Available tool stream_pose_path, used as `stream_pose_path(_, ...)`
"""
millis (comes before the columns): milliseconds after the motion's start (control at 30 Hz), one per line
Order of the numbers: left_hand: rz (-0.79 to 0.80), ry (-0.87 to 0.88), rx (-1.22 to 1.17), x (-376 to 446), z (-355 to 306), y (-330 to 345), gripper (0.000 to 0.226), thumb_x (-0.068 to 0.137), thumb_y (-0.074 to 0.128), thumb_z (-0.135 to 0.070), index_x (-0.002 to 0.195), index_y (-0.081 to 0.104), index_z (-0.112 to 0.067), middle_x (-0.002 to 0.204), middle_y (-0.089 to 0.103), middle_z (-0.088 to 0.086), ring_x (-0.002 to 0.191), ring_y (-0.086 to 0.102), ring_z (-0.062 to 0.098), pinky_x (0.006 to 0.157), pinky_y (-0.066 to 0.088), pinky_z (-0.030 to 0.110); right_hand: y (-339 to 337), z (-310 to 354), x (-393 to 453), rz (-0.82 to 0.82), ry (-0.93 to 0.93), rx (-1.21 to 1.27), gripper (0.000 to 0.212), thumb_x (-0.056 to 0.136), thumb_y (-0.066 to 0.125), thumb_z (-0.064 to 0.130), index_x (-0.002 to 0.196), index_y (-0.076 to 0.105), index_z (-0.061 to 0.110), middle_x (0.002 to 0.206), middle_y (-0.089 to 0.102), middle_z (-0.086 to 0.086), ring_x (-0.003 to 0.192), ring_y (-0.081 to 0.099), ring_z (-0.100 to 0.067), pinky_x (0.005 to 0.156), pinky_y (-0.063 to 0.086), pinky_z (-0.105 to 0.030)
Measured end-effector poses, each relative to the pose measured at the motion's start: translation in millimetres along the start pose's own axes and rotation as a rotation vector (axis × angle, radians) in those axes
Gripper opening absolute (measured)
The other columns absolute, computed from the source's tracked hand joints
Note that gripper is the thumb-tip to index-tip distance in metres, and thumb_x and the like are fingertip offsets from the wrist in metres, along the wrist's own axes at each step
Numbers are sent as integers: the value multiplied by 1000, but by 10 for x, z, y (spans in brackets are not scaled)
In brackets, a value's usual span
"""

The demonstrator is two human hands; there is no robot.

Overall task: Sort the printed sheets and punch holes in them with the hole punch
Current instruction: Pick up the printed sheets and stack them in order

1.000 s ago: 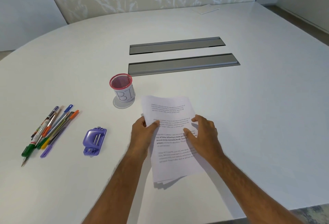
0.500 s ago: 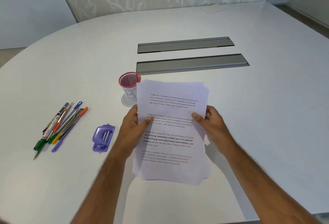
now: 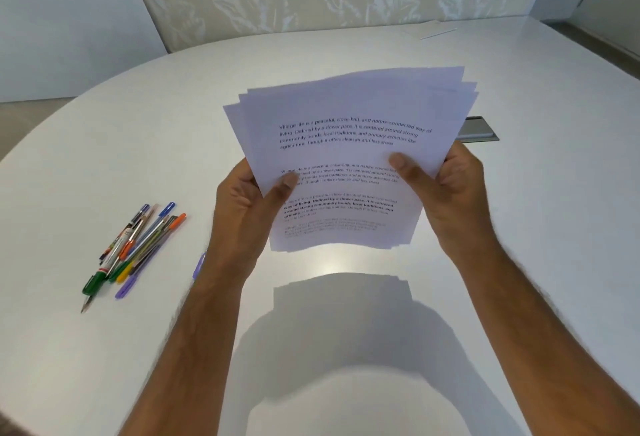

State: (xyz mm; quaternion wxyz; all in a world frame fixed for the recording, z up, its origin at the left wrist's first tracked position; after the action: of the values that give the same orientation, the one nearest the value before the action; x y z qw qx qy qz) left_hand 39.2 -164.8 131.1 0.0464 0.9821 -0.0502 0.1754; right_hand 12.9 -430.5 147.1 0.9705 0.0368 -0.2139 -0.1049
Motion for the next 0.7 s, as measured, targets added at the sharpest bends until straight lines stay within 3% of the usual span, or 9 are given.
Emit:
stream_pose_path(67, 18, 11, -16, 30, -6, 24, 31, 98, 72, -22, 129, 68, -26, 129, 75, -1, 108, 74, 24, 84, 61, 32, -3, 15, 6, -16, -25, -2, 30, 91, 83, 29, 118, 71, 24, 117, 79, 3, 97, 77, -18, 76, 61, -29)
stream_pose_path(200, 0, -82, 36, -25, 215, 38, 37, 95, 76, -22, 131, 66, -20, 127, 75, -1, 112, 74, 23, 86, 63, 32, -30, -188, -88, -54, 90, -76, 36, 80, 88, 44, 111, 69, 40, 112, 79, 9, 94, 78, -16, 72, 65, -32)
stream_pose_path(300, 14, -134, 77, -74, 351, 68, 29, 98, 73, -18, 127, 69, -17, 122, 78, -2, 106, 76, 22, 83, 63, 33, -39, -356, -164, -47, 136, -100, 30, 85, 85, 33, 111, 69, 37, 111, 80, 8, 92, 79, -17, 73, 66, -36)
stream_pose_path(467, -9, -112, 104, -18, 260, 97, 27, 99, 71, -20, 126, 70, -23, 122, 77, -5, 104, 76, 23, 82, 65, 37, 2, -276, -138, -41, 108, -89, 26, 88, 82, 34, 110, 70, 40, 110, 80, 7, 92, 79, -21, 68, 65, -33)
stream_pose_path(567, -16, -69, 68, 18, 191, 110, 30, 98, 72, -23, 127, 67, -29, 126, 73, 0, 107, 74, 25, 81, 64, 31, -16, -210, -89, -59, 71, -99, 29, 88, 82, 37, 113, 68, 42, 112, 78, 8, 93, 78, -20, 68, 64, -30)
stream_pose_path(700, -18, -147, 105, -16, 341, 119, 32, 97, 74, -17, 128, 65, -18, 122, 77, -3, 109, 74, 21, 87, 62, 33, -59, -380, -136, -78, 147, -151, 32, 85, 84, 34, 111, 67, 40, 110, 79, 12, 92, 78, -17, 70, 66, -34)
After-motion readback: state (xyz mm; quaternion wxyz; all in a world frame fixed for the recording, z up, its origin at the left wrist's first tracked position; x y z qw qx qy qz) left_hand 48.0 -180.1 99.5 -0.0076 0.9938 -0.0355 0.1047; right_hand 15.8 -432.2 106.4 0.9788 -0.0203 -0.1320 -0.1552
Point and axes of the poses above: each hand's wrist, its own x-axis towards the middle knuckle, its own y-axis out of the palm, z = x × y, the point moved 6 cm from there along x, towards the middle knuckle
